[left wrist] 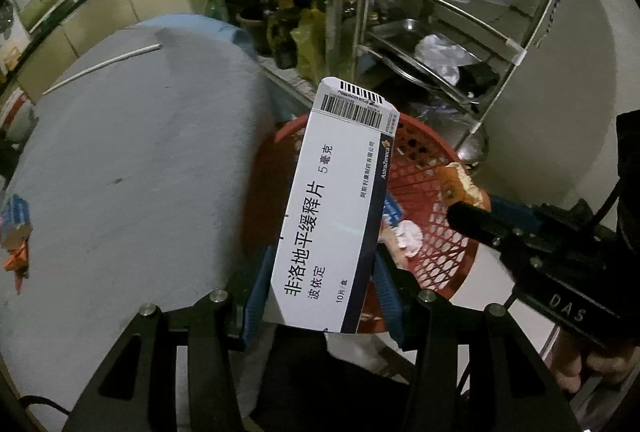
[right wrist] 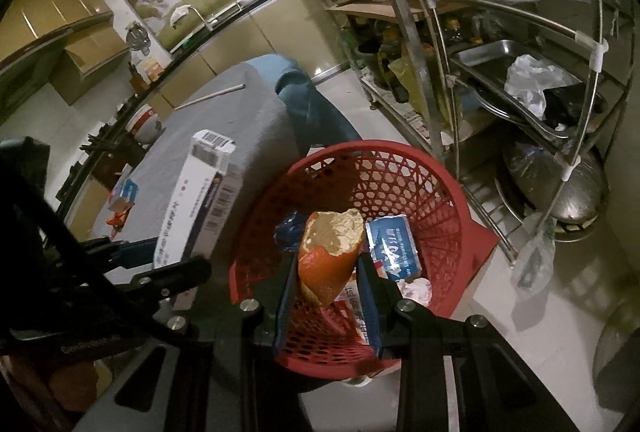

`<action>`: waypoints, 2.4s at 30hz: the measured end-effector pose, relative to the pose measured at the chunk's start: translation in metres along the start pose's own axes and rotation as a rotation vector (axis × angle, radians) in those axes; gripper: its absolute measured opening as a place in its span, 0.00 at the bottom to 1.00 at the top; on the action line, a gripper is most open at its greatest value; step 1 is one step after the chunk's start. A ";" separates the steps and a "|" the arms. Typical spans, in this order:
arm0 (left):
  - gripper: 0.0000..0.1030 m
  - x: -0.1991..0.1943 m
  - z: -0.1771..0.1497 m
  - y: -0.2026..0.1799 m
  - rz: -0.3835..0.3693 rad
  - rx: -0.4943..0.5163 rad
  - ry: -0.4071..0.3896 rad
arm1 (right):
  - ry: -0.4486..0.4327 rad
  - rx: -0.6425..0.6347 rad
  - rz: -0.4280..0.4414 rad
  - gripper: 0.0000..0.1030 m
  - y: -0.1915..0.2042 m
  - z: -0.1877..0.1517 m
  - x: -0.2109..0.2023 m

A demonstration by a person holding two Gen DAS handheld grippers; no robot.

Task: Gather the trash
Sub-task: 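Open the left tool to drop the white box while the right tool releases the peel, then move both open tools back over the remaining trash on the table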

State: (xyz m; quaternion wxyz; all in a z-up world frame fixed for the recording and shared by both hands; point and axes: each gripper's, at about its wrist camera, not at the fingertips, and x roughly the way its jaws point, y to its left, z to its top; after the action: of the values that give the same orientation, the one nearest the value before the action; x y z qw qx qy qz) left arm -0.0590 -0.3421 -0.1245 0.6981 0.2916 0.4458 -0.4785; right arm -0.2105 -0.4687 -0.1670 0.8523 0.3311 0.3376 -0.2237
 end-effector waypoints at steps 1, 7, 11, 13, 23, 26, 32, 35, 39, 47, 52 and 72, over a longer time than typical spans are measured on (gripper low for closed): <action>0.50 0.003 0.001 -0.002 -0.009 0.005 0.001 | 0.000 0.001 -0.003 0.31 -0.001 0.000 0.000; 0.50 0.021 0.007 -0.012 -0.016 0.025 0.014 | 0.008 0.031 -0.024 0.32 -0.010 -0.001 0.001; 0.51 0.023 0.008 -0.011 -0.009 0.022 0.011 | 0.028 0.075 -0.032 0.33 -0.019 -0.002 0.002; 0.51 0.020 0.008 -0.007 -0.012 0.018 -0.001 | 0.044 0.089 -0.025 0.34 -0.021 -0.003 0.003; 0.55 -0.009 -0.003 0.029 0.017 -0.062 -0.065 | 0.054 0.102 -0.009 0.35 -0.018 0.000 0.003; 0.55 -0.016 -0.010 0.042 0.044 -0.092 -0.074 | 0.055 0.096 -0.005 0.35 -0.013 0.000 0.004; 0.56 -0.035 -0.025 0.065 0.134 -0.132 -0.114 | 0.056 0.080 0.004 0.37 -0.005 0.001 0.004; 0.61 -0.045 -0.033 0.079 0.165 -0.164 -0.137 | 0.048 0.079 0.012 0.59 -0.003 0.003 0.004; 0.61 -0.054 -0.048 0.097 0.189 -0.214 -0.143 | 0.005 0.069 0.016 0.61 0.004 0.004 -0.002; 0.61 -0.066 -0.083 0.135 0.224 -0.342 -0.133 | -0.008 0.015 0.018 0.61 0.025 0.007 0.000; 0.61 -0.082 -0.098 0.150 0.263 -0.382 -0.165 | 0.000 -0.038 0.015 0.61 0.046 0.004 0.002; 0.61 -0.125 -0.168 0.200 0.364 -0.495 -0.216 | 0.050 -0.186 0.036 0.61 0.127 -0.011 0.017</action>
State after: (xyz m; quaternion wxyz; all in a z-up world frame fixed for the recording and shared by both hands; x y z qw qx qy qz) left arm 0.0512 -0.0763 -0.0882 0.8652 0.1354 0.4123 -0.2512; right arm -0.1271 -0.3764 -0.1327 0.8745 0.2621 0.3720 -0.1679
